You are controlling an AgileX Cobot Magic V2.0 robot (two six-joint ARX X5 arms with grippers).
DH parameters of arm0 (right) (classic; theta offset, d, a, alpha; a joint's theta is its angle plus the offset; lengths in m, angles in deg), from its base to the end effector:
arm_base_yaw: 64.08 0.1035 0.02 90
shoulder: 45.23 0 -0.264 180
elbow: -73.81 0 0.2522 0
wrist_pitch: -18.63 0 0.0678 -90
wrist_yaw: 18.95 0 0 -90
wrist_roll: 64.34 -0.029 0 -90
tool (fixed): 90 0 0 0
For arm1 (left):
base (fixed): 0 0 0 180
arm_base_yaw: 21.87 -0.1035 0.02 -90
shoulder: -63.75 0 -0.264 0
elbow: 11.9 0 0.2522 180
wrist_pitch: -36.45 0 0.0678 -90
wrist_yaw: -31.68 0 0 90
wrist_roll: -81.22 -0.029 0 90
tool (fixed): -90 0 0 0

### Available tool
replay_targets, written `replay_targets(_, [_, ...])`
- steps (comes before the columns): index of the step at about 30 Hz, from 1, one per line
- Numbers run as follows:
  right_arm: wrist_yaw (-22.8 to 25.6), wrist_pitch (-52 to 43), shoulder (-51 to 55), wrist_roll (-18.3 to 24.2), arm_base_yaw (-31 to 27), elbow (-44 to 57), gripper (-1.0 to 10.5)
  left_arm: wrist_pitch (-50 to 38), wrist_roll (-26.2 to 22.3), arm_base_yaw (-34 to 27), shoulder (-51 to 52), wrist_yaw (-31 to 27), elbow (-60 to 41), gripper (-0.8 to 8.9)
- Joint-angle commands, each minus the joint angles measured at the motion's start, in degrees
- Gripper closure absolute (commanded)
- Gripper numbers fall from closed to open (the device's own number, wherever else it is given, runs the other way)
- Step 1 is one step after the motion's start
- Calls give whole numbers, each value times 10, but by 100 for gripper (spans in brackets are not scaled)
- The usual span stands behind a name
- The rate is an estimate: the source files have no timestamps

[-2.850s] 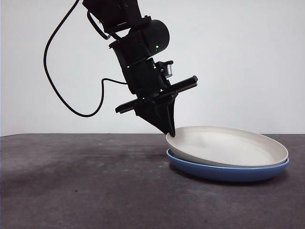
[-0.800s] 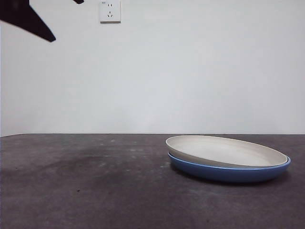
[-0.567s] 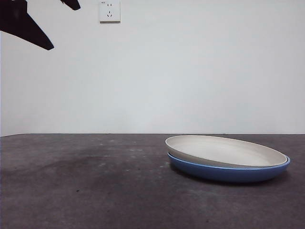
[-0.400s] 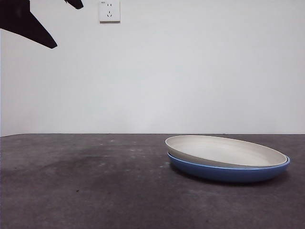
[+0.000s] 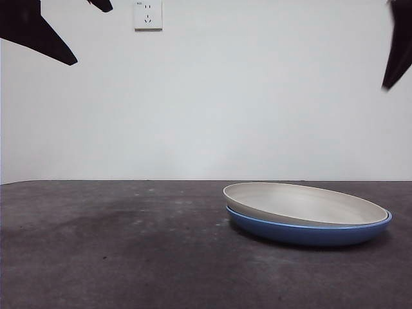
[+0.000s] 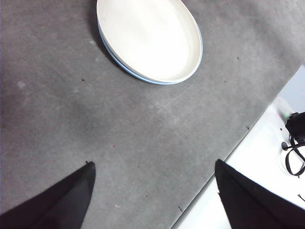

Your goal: Pick up the white plate, put it on the blue plate, put it on desk

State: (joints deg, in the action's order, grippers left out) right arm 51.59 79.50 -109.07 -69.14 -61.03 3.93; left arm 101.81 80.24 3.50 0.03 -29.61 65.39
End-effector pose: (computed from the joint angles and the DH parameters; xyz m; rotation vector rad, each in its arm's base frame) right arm 0.2084 0.0208 0.2892 0.2138 0.9684 0.3225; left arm 0.1801 -0.1008 0.3261 -0.0126 0.9284 -0.8848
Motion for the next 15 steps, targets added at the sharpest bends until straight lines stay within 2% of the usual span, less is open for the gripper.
replay_targets(1, [0, -27, -66, -5, 2, -9, 518, -4, -10, 3, -2, 3, 5, 412])
replay_targets(7, [0, -82, -169, -6, 2, -9, 518, -4, -10, 3, -2, 3, 5, 412])
replay_targets(15, [-1, -130, -248, -6, 2, -9, 519, -6, -10, 3, -3, 3, 5, 413])
